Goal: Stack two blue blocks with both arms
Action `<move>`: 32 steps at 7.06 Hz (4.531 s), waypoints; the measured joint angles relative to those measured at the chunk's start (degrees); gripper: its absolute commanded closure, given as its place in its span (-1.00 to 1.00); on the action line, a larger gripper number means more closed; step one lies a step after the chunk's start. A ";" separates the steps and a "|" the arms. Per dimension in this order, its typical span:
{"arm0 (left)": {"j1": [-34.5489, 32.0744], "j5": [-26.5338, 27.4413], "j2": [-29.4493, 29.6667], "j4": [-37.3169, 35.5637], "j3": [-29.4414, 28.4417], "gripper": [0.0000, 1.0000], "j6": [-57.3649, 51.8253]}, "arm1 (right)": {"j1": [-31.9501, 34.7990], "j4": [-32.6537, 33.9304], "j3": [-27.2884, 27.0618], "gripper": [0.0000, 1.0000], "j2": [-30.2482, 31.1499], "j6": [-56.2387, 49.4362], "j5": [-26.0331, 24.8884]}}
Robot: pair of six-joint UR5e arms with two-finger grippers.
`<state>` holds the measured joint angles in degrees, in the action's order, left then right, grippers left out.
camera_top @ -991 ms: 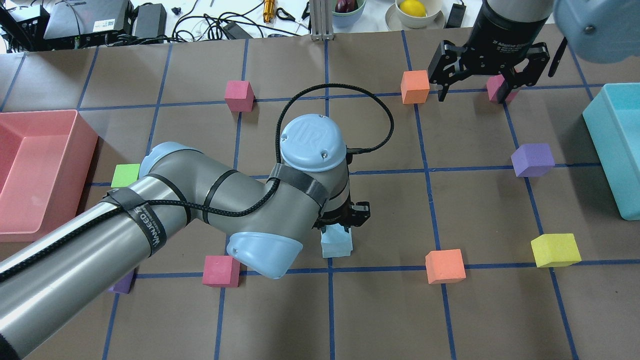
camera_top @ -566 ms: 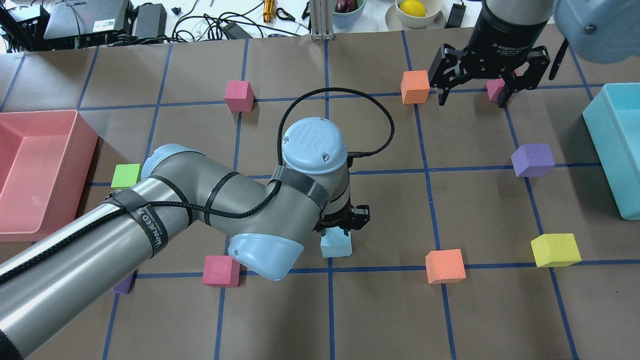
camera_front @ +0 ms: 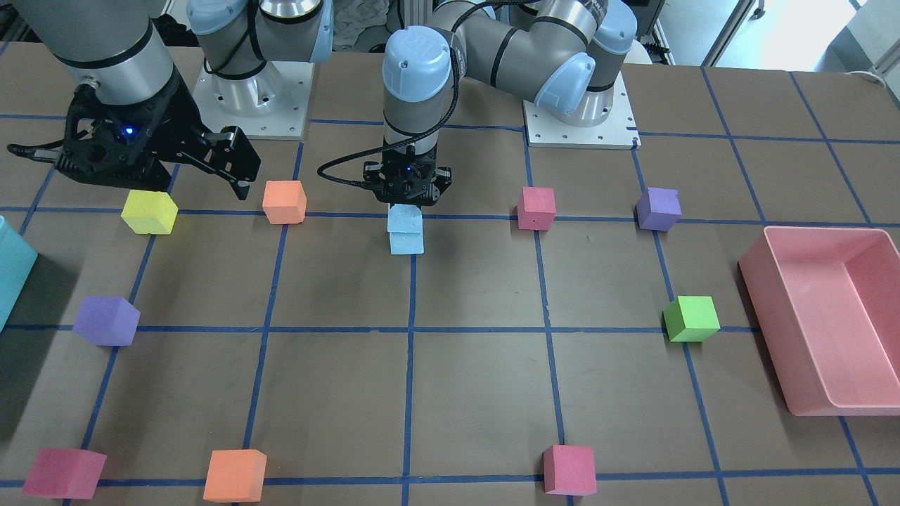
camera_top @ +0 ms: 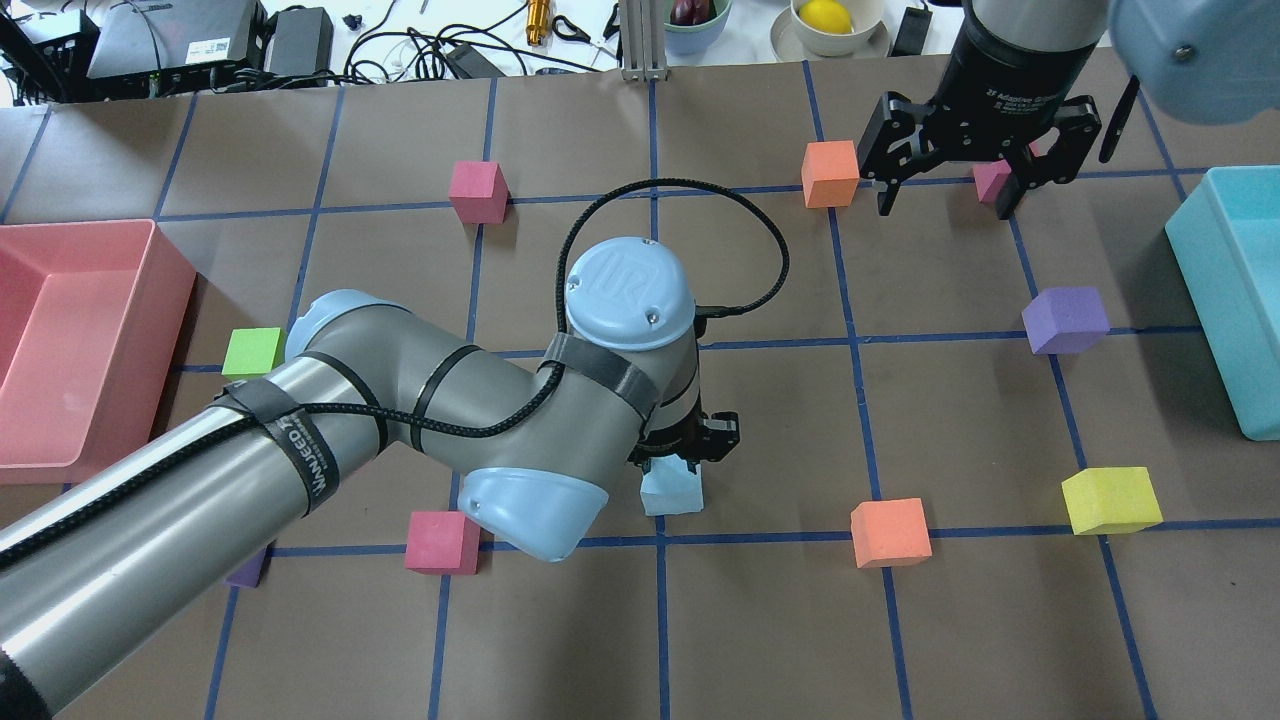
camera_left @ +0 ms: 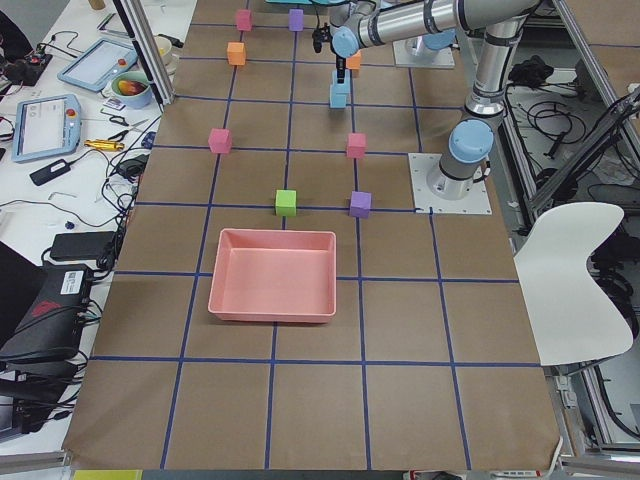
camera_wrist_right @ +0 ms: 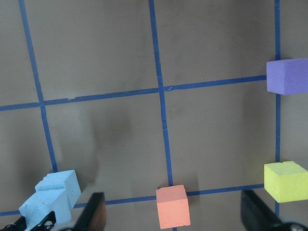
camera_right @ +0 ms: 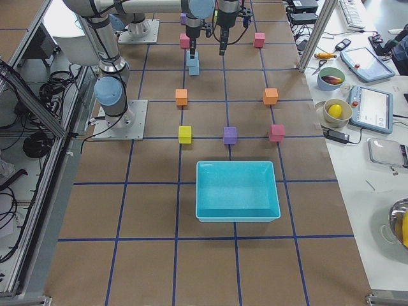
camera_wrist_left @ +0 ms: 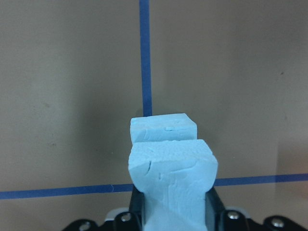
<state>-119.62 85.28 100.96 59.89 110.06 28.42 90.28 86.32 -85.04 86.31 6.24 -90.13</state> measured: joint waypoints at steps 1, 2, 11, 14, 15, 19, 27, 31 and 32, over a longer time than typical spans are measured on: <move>0.10 0.04 -0.24 -0.13 -0.05 0.79 -0.14 | 0.02 -0.01 -0.02 -1.00 0.00 0.00 0.00; 0.33 0.04 -0.24 -0.30 -0.11 0.79 -0.29 | 0.03 -0.01 -0.03 -1.00 0.00 0.00 -0.03; 0.64 -0.11 0.07 -0.54 -0.28 -1.00 -0.29 | 0.08 -0.01 -0.14 -1.00 0.00 0.09 -0.12; 2.50 -0.07 -2.18 0.01 -2.09 -1.00 -1.59 | 0.08 -0.01 -0.26 -1.00 0.00 0.09 -0.13; 4.50 -0.09 -3.47 1.00 -2.89 -1.00 -4.64 | 0.08 0.01 -0.26 -1.00 -0.01 0.09 -0.11; 18.54 1.31 -12.19 15.47 -5.92 -1.00 -24.68 | 0.08 0.06 -0.08 -1.00 0.00 0.37 -0.07; 24.60 5.69 -8.18 27.37 -26.08 -1.00 -27.74 | 0.29 0.45 -0.13 -1.00 0.76 0.51 0.00; 24.47 5.43 -9.19 27.95 -25.33 -1.00 -28.35 | 0.73 0.87 0.51 -1.00 1.31 -1.16 0.98; 24.47 5.45 -9.32 28.03 -25.34 -1.00 -28.44 | 0.81 0.87 0.47 -1.00 1.35 -2.51 1.00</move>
<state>-95.15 90.73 91.64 87.93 84.72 -0.02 91.09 87.19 -84.58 87.66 3.73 -89.12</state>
